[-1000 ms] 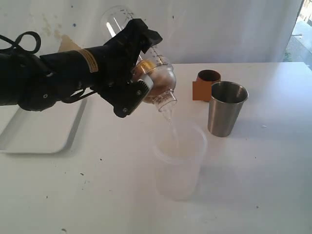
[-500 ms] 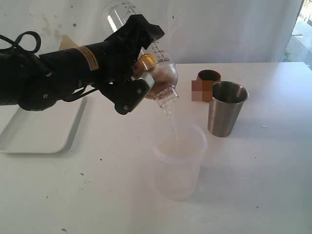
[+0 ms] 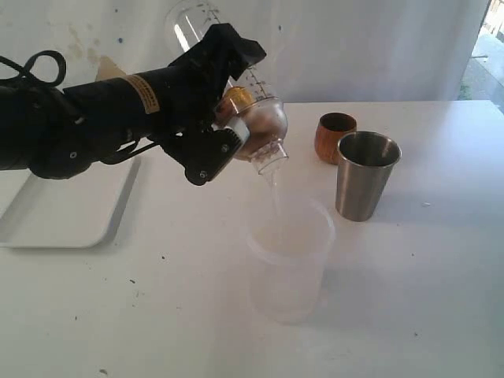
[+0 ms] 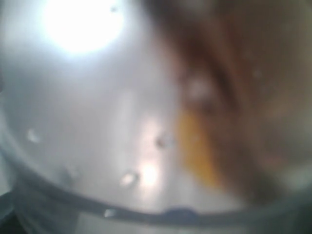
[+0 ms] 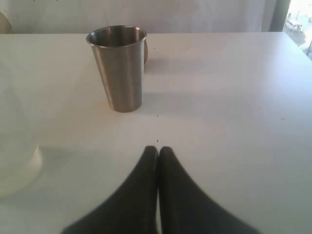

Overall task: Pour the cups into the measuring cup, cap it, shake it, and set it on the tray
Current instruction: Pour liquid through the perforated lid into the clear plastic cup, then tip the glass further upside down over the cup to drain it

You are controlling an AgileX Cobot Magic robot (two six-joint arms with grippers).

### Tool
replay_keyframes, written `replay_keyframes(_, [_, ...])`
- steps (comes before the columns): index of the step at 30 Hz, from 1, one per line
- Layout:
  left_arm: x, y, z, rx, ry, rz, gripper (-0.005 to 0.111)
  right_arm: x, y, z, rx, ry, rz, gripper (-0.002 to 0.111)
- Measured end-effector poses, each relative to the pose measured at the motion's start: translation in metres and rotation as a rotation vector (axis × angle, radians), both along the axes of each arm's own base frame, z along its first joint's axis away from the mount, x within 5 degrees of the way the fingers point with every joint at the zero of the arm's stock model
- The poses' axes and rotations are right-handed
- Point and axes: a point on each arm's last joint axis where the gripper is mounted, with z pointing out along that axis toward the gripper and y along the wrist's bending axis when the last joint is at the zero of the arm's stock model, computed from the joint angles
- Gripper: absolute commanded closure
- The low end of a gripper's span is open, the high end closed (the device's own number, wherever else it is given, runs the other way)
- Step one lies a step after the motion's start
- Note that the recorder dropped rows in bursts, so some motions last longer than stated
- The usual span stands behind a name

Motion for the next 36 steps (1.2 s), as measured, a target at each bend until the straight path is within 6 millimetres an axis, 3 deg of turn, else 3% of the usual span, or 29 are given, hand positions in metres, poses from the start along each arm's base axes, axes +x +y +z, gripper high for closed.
replay_keyframes(7, [0.0,0.0,0.001,0.128,-0.122,-0.035,0.107,0.0,0.0,0.0,0.0,0.0,0.0,0.108])
replay_keyframes(36, [-0.014,-0.018,0.005,0.138,-0.21,-0.131,0.107,0.0,0.0,0.0,0.0,0.0,0.0,0.108])
